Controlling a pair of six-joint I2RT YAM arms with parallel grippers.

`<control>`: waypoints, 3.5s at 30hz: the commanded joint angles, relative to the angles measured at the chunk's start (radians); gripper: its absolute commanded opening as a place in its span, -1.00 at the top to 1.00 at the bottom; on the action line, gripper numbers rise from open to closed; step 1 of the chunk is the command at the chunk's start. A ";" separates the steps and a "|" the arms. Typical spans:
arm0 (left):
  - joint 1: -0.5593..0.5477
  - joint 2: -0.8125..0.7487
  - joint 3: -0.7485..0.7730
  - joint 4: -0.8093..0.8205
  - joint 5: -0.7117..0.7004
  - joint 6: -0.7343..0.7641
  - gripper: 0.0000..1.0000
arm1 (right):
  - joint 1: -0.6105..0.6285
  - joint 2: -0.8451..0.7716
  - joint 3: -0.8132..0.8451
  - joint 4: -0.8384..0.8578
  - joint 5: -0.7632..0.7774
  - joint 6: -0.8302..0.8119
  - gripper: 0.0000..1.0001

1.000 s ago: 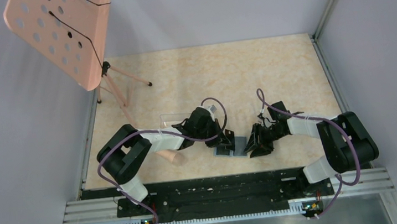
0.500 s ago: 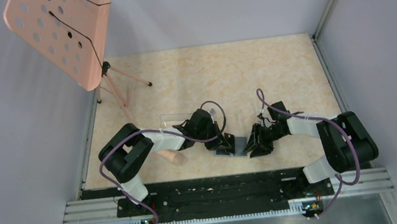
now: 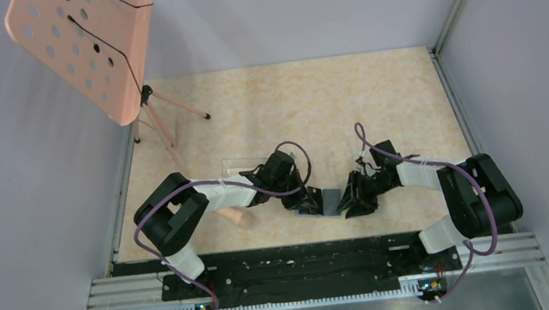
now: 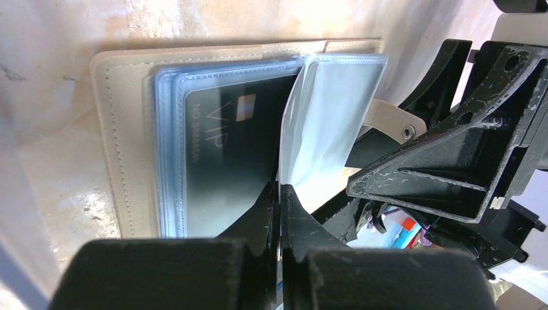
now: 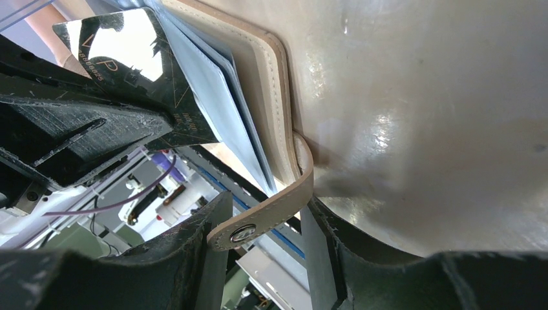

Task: Put the credit cards into the card holder
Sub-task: Insert the credit card into the card holder.

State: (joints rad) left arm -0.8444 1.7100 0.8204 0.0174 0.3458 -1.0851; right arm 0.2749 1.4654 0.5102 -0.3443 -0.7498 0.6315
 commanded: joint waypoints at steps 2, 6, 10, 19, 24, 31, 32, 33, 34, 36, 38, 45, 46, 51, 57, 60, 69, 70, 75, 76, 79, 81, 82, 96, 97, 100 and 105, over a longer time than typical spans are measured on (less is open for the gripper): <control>-0.011 0.005 0.023 -0.132 -0.050 -0.004 1.00 | 0.007 0.023 -0.018 0.051 0.077 -0.030 0.13; -0.028 0.045 0.067 -0.103 -0.006 0.024 1.00 | 0.008 0.026 -0.018 0.051 0.075 -0.031 0.13; -0.046 0.059 0.109 -0.091 0.019 0.052 1.00 | 0.007 0.027 -0.016 0.051 0.075 -0.032 0.13; -0.047 0.061 0.105 -0.106 0.039 0.028 1.00 | 0.007 0.027 -0.017 0.051 0.076 -0.034 0.13; -0.044 0.067 0.117 -0.142 0.057 0.037 1.00 | 0.006 0.029 -0.018 0.051 0.078 -0.035 0.13; -0.035 0.137 0.138 -0.090 0.164 0.180 1.00 | 0.006 0.031 -0.016 0.052 0.074 -0.039 0.13; -0.035 0.143 0.139 -0.085 0.172 0.193 1.00 | 0.007 0.031 -0.017 0.051 0.074 -0.039 0.13; -0.035 0.149 0.138 -0.078 0.176 0.201 1.00 | 0.007 0.032 -0.016 0.051 0.073 -0.040 0.13; -0.035 0.153 0.136 -0.071 0.180 0.207 1.00 | 0.007 0.033 -0.016 0.051 0.074 -0.041 0.13; -0.035 0.156 0.135 -0.070 0.178 0.221 1.00 | 0.007 0.033 -0.015 0.051 0.074 -0.041 0.13; -0.033 0.154 0.135 -0.079 0.173 0.238 1.00 | 0.007 0.034 -0.016 0.051 0.073 -0.041 0.13; -0.004 0.128 0.139 -0.147 0.161 0.320 1.00 | 0.006 0.030 -0.016 0.046 0.074 -0.046 0.13; 0.004 0.121 0.135 -0.150 0.166 0.325 1.00 | 0.007 0.029 -0.016 0.044 0.076 -0.048 0.13; 0.043 0.102 0.112 -0.155 0.226 0.354 1.00 | 0.007 0.029 -0.011 0.041 0.080 -0.051 0.14; 0.062 0.123 0.125 -0.169 0.285 0.386 1.00 | 0.006 0.037 0.000 0.041 0.092 -0.055 0.14; 0.062 0.153 0.144 -0.167 0.311 0.389 1.00 | 0.007 0.044 0.008 0.041 0.093 -0.059 0.14; 0.060 0.162 0.161 -0.139 0.309 0.376 0.61 | 0.007 0.050 0.014 0.038 0.098 -0.064 0.14; 0.061 0.161 0.167 -0.151 0.302 0.383 0.57 | 0.007 0.049 0.013 0.037 0.098 -0.064 0.14; 0.056 0.158 0.211 -0.234 0.259 0.420 0.32 | 0.007 0.050 0.016 0.033 0.101 -0.071 0.14; 0.056 0.157 0.219 -0.248 0.246 0.426 0.29 | 0.007 0.049 0.018 0.031 0.101 -0.072 0.14; 0.052 0.154 0.241 -0.281 0.224 0.437 0.13 | 0.007 0.052 0.018 0.030 0.102 -0.073 0.14; 0.049 0.157 0.257 -0.300 0.216 0.443 0.05 | 0.007 0.056 0.019 0.030 0.104 -0.075 0.14; 0.047 0.162 0.267 -0.307 0.218 0.444 -0.02 | 0.007 0.056 0.019 0.030 0.105 -0.075 0.14; -0.015 0.246 0.390 -0.413 0.182 0.470 -0.05 | 0.007 0.093 0.051 0.031 0.113 -0.097 0.20; -0.019 0.251 0.400 -0.427 0.179 0.479 -0.06 | 0.006 0.096 0.052 0.030 0.114 -0.097 0.20; -0.029 0.252 0.441 -0.479 0.148 0.501 -0.09 | 0.007 0.098 0.057 0.030 0.115 -0.100 0.23; -0.036 0.219 0.481 -0.581 0.046 0.522 -0.17 | 0.006 0.096 0.051 0.030 0.113 -0.100 0.24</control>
State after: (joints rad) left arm -0.8730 1.9423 1.2560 -0.4675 0.4980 -0.6075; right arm 0.2749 1.5349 0.5461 -0.3634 -0.7803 0.5838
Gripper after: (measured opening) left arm 0.572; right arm 0.380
